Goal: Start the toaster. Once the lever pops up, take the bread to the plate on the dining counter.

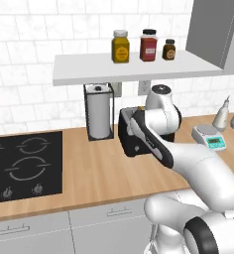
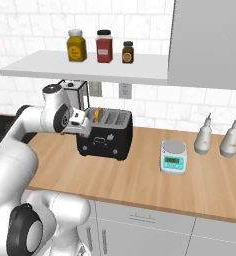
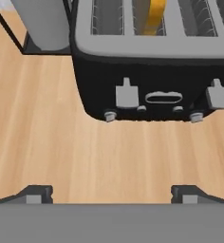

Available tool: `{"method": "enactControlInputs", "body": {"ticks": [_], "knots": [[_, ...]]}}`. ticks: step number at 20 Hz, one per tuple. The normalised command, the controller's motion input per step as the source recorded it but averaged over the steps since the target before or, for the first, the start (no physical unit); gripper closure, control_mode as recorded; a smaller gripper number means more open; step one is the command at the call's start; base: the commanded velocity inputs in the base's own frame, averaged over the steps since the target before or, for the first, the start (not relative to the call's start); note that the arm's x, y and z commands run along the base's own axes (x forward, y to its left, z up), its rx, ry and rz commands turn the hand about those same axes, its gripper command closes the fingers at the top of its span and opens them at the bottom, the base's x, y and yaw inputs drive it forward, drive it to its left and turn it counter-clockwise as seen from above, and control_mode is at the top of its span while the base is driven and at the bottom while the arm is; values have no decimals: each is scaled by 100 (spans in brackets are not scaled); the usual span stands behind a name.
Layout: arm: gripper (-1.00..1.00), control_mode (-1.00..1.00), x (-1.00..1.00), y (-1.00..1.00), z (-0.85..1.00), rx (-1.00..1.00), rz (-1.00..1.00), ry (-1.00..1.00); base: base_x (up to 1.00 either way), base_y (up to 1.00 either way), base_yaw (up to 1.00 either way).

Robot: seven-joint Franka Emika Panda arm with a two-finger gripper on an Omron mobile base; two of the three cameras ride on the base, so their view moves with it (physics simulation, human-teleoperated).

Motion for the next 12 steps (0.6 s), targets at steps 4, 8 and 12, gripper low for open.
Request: {"method": "enactControlInputs", "body": {"ticks": [4,8,12], "knots": [[-100,-100,52,0,-33,1,0,-12,0,0,0],[-100,-100,54,-1,-29,0,0,-5,0,0,0],[-100,-100,37,-4,-17,0,0,-1,0,0,0]]}}
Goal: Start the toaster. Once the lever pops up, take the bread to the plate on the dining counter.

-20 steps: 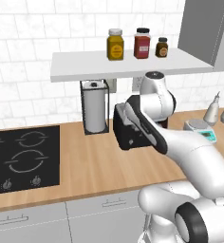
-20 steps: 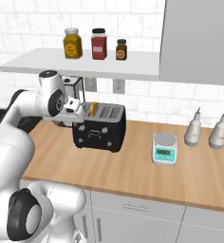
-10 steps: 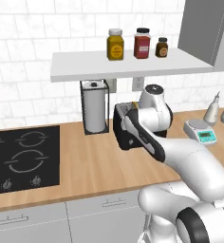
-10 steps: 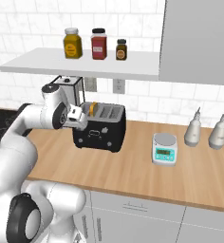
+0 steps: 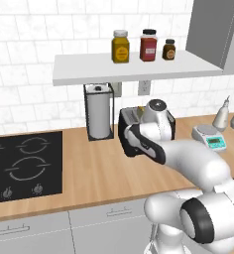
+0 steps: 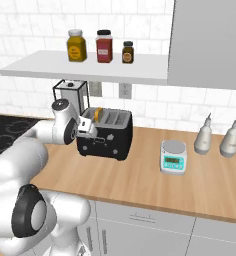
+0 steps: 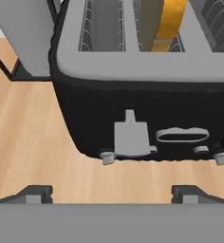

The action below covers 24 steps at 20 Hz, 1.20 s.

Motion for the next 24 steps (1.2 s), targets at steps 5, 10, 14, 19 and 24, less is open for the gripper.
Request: {"method": "enactControlInputs", "body": {"ticks": [5,10,14,19,24], "knots": [[-100,-100,32,0,-5,0,0,0,0,0,0],[-100,-100,28,-1,-5,0,0,0,0,0,0],[-100,-100,24,-16,-20,0,0,0,0,0,0],[-100,-100,23,-13,-13,0,0,0,0,0,0],[-100,-100,11,0,-15,0,0,0,0,0,0]]}}
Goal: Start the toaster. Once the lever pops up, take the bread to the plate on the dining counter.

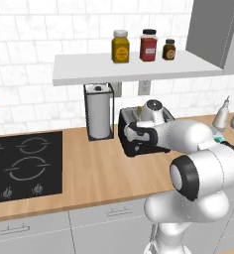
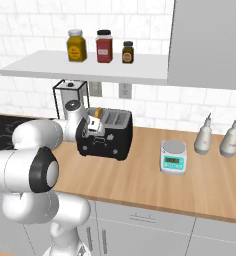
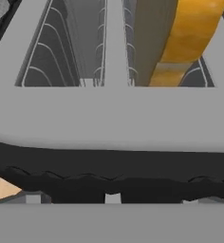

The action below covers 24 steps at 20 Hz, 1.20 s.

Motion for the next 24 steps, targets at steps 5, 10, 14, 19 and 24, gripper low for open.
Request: {"method": "enactControlInputs", "body": {"ticks": [5,10,14,19,24], "knots": [[100,-100,1,0,-2,0,0,0,0,0,0],[100,-100,0,0,-1,0,0,0,0,0,0],[100,-100,0,-9,-30,0,0,0,0,0,0],[100,-100,-2,-12,-65,-2,0,0,0,0,0],[100,-100,0,-2,-81,-5,0,0,0,0,0]]}}
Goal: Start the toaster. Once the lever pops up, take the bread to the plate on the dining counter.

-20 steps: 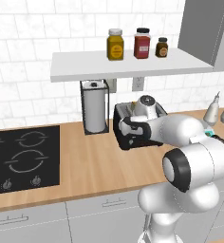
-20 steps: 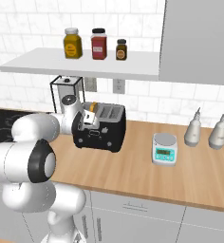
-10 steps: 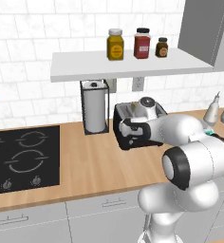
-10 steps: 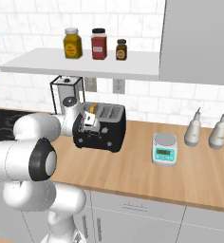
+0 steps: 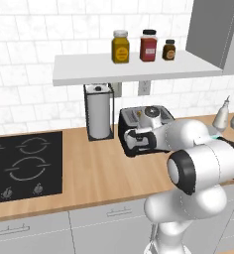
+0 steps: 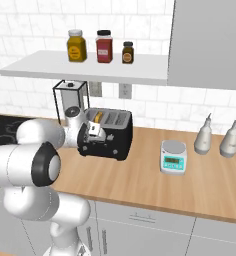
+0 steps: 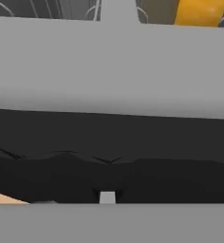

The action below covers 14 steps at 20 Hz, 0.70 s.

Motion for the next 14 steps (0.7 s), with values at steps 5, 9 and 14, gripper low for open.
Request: {"method": "enactControlInputs", "body": {"ticks": [5,9,14], "knots": [[100,-100,-5,0,-97,-10,0,0,0,0,0],[100,-100,-4,0,-65,-9,0,-2,0,0,0],[100,-100,-3,33,0,-4,0,-3,0,0,0]]}}
